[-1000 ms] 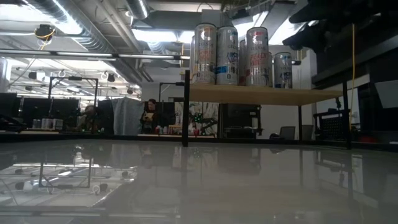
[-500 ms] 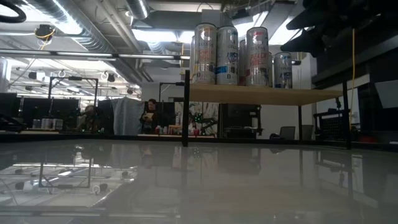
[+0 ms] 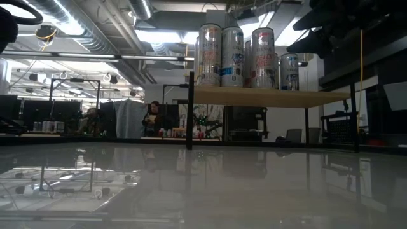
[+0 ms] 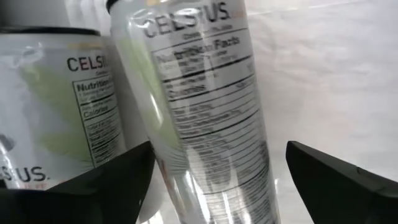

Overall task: Place canned beverage on shelf
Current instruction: Put the orange soda can on the shelf aligned with the orange soda can

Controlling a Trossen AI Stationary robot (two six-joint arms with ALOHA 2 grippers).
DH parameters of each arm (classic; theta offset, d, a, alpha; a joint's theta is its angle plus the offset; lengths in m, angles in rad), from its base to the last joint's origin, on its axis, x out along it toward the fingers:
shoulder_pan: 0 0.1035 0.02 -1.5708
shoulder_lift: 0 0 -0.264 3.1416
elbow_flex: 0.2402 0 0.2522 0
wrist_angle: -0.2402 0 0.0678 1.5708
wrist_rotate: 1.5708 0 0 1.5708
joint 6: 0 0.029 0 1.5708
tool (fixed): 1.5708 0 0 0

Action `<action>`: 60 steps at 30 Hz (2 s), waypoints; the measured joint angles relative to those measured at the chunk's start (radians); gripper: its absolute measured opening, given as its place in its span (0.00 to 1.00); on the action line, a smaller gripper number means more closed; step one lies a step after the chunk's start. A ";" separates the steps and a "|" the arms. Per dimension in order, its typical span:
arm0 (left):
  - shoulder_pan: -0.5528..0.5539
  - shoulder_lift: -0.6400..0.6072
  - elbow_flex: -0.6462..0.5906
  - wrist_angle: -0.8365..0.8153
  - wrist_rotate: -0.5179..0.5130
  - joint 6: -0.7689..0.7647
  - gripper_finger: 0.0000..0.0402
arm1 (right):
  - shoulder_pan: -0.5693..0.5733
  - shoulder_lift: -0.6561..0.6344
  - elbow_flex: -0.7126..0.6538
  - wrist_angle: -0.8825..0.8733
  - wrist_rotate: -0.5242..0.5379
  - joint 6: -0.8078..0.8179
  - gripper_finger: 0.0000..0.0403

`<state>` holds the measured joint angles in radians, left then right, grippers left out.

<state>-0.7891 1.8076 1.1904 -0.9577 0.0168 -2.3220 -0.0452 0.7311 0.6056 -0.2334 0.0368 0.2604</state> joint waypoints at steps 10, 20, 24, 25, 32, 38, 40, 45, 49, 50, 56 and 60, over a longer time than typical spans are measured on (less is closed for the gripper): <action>0.005 0.013 0.000 -0.008 -0.054 0.001 0.72 | -0.001 0.000 0.000 -0.001 -0.001 -0.002 0.79; 0.041 0.014 0.000 0.046 -0.281 0.034 0.54 | -0.001 0.000 0.000 -0.001 -0.002 -0.002 0.79; 0.076 0.015 0.000 0.096 -0.393 0.124 0.54 | -0.001 0.000 0.000 -0.001 -0.002 -0.003 0.79; 0.088 0.015 0.000 0.118 -0.425 0.156 0.54 | -0.001 0.000 0.000 -0.001 -0.002 -0.003 0.79; 0.193 0.015 0.000 0.388 -0.653 0.525 0.54 | -0.001 0.000 0.000 -0.001 -0.002 -0.003 0.79; 0.298 0.015 0.000 0.779 -0.754 1.091 0.54 | -0.001 0.000 0.000 -0.001 -0.003 -0.003 0.79; 0.333 0.015 0.000 0.900 -0.764 1.245 0.54 | -0.001 0.000 0.000 -0.001 -0.003 -0.003 0.79; 0.422 0.015 0.000 1.158 -0.676 1.471 0.54 | -0.001 0.000 0.000 0.001 -0.105 -0.002 0.79; 0.479 0.015 0.000 1.306 -0.556 1.590 0.55 | 0.000 0.000 0.000 0.043 -0.219 0.076 0.79; 0.491 0.015 0.000 1.337 -0.533 1.610 0.56 | 0.000 0.000 0.000 0.060 -0.231 0.104 0.79; 0.539 0.015 0.000 1.465 -0.454 1.704 0.56 | 0.000 0.000 0.000 0.143 -0.222 0.245 0.79; 0.554 0.015 0.000 1.499 -0.417 1.727 0.56 | 0.000 0.000 0.000 0.231 -0.264 0.259 0.79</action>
<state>-0.2354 1.8229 1.1900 0.5415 -0.4006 -0.5955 -0.0452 0.7311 0.6056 -0.0026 -0.2269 0.5193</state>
